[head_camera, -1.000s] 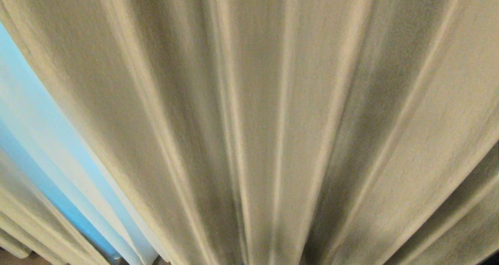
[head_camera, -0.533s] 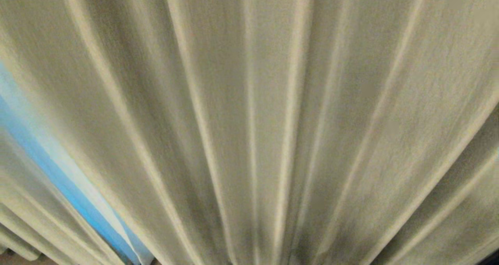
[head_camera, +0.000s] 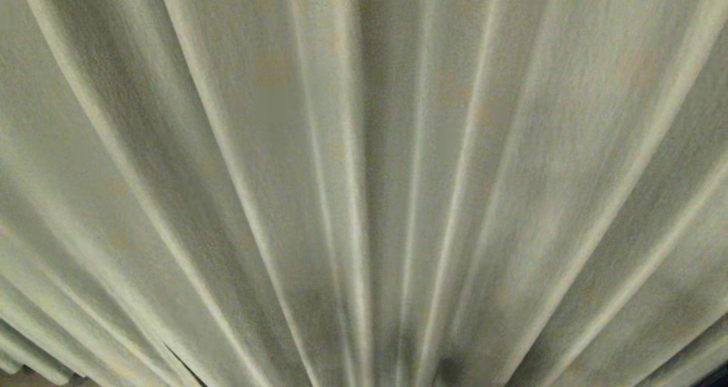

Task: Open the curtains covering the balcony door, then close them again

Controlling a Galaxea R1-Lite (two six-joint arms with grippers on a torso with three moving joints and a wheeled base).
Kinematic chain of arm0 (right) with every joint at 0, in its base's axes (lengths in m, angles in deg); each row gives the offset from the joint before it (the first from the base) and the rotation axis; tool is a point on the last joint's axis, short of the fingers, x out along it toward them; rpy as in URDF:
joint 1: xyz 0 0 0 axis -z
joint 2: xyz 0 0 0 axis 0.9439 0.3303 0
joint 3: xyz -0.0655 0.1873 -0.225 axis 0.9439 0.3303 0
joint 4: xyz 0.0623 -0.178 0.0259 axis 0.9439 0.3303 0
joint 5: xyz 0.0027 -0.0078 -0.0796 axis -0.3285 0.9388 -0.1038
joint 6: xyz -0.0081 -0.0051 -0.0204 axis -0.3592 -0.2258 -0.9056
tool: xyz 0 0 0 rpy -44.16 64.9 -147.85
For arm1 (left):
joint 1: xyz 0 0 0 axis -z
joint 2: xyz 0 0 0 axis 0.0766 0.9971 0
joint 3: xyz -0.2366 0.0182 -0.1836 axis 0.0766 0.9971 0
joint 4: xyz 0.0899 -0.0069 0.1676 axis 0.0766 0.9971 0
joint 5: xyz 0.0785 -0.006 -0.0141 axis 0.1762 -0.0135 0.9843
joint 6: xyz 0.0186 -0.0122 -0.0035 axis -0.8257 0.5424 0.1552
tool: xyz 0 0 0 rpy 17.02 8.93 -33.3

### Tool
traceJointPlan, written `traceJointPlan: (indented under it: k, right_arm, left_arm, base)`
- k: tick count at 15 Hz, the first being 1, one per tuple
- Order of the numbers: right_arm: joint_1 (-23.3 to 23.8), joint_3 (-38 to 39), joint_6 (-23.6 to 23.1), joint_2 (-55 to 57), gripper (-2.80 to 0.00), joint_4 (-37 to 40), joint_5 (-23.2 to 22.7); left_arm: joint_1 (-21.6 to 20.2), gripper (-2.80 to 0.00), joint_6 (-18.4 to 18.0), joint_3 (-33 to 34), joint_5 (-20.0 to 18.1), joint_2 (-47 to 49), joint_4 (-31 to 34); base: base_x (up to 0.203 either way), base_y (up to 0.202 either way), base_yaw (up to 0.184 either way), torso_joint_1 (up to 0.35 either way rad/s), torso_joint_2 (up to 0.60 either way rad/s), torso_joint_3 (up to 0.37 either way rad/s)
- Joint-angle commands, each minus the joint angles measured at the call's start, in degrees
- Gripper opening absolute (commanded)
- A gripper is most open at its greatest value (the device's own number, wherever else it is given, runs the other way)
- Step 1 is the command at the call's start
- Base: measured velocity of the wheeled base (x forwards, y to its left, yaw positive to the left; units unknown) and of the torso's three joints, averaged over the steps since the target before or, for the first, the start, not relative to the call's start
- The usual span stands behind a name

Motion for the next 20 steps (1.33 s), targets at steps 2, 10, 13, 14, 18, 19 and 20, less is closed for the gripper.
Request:
traceJointPlan:
  k: [2,10,13,14,18,19,20]
  right_arm:
    - [0.0,0.0,-0.1,0.0,-2.80,0.0,0.0]
    - [0.0,0.0,0.0,0.0,-2.80,0.0,-0.1]
    - [0.0,0.0,0.0,0.0,-2.80,0.0,-0.1]
    - [0.0,0.0,0.0,0.0,-2.80,0.0,-0.1]
    - [0.0,0.0,-0.1,0.0,-2.80,0.0,-0.1]
    - [0.0,0.0,0.0,0.0,-2.80,0.0,-0.1]
    - [0.0,0.0,0.0,0.0,-2.80,0.0,-0.1]
  left_arm:
    - [0.0,-2.80,0.0,0.0,0.0,0.0,0.0]
    - [0.0,-2.80,0.0,0.0,0.0,0.0,0.0]
    - [0.0,-2.80,0.0,0.0,0.0,0.0,0.0]
    - [0.0,-2.80,0.0,0.0,0.1,0.0,0.0]
    - [0.0,-2.80,0.0,0.0,0.0,0.0,0.0]
    - [0.0,-2.80,0.0,-0.1,0.0,0.0,0.0]
    - [0.0,-2.80,0.0,0.0,0.0,0.0,0.0]
  base:
    - [0.000,0.000,0.000,0.000,0.00,0.000]
    - [0.000,0.000,0.000,0.000,0.00,0.000]
    - [0.000,0.000,0.000,0.000,0.00,0.000]
    - [0.000,0.000,0.000,0.000,0.00,0.000]
    - [0.000,0.000,0.000,0.000,0.00,0.000]
    - [0.000,0.000,0.000,0.000,0.00,0.000]
    - [0.000,0.000,0.000,0.000,0.00,0.000]
